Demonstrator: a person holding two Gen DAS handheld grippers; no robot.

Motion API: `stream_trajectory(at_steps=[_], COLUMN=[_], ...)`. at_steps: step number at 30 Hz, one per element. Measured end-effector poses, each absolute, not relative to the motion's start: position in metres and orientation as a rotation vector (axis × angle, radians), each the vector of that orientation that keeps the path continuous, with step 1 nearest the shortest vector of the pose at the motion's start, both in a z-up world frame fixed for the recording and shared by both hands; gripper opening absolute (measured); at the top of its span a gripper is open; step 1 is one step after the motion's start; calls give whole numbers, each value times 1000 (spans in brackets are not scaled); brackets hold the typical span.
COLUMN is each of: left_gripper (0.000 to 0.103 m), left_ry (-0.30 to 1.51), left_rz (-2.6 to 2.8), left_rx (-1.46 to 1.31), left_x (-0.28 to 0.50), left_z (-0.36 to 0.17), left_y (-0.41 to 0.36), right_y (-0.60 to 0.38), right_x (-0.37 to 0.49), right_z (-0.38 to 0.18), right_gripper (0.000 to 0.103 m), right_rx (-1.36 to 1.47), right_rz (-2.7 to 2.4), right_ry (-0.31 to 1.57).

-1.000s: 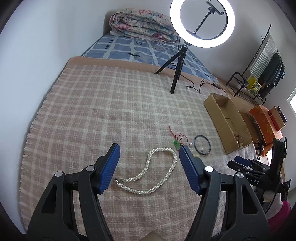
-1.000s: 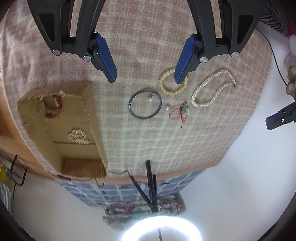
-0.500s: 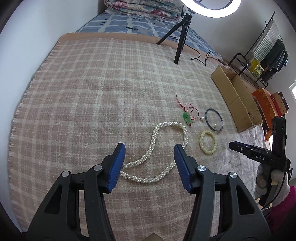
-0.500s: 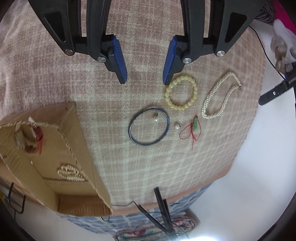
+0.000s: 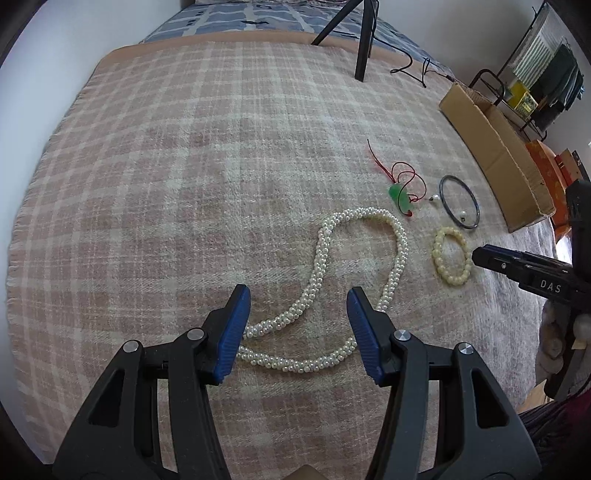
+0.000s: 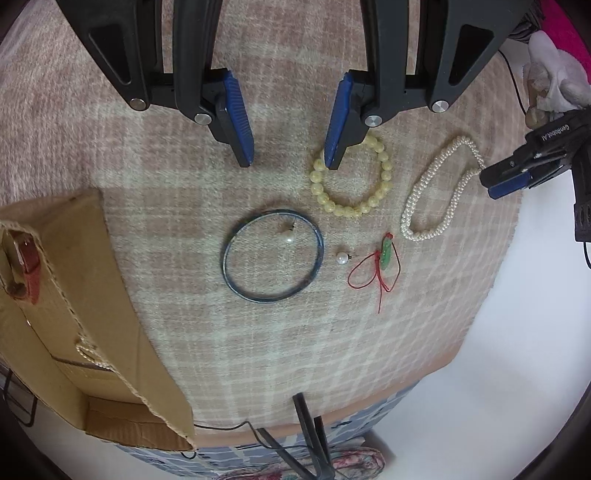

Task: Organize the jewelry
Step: 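Close left gripper on the twisted pearl necklace while right gripper grasps the yellow bead bracelet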

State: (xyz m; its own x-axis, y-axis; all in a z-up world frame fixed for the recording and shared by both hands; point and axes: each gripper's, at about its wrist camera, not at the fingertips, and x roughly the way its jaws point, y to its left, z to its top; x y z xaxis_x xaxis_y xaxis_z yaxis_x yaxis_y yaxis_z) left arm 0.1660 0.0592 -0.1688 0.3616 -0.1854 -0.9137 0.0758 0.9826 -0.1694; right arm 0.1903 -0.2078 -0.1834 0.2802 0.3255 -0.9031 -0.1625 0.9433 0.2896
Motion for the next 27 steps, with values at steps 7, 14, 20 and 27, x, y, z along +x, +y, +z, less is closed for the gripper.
stream_trajectory(at_steps=[7, 14, 20, 27], left_gripper=[56, 56, 56, 41], left_ry=[1203, 1217, 1213, 1175], left_rz=[-148, -144, -133, -111], left_rx=[-68, -11, 20, 46], left_x=[175, 174, 177, 182], left_z=[-179, -190, -198, -200], left_y=[56, 49, 44, 41], right_y=[-201, -183, -172, -167], right_x=[197, 193, 188, 185], right_z=[-186, -186, -188, -188], right_gripper=[42, 41, 32, 17], right_rx=[123, 2, -125, -178], right_rz=[313, 318, 308, 309], right_ry=[1239, 1218, 1189, 1168])
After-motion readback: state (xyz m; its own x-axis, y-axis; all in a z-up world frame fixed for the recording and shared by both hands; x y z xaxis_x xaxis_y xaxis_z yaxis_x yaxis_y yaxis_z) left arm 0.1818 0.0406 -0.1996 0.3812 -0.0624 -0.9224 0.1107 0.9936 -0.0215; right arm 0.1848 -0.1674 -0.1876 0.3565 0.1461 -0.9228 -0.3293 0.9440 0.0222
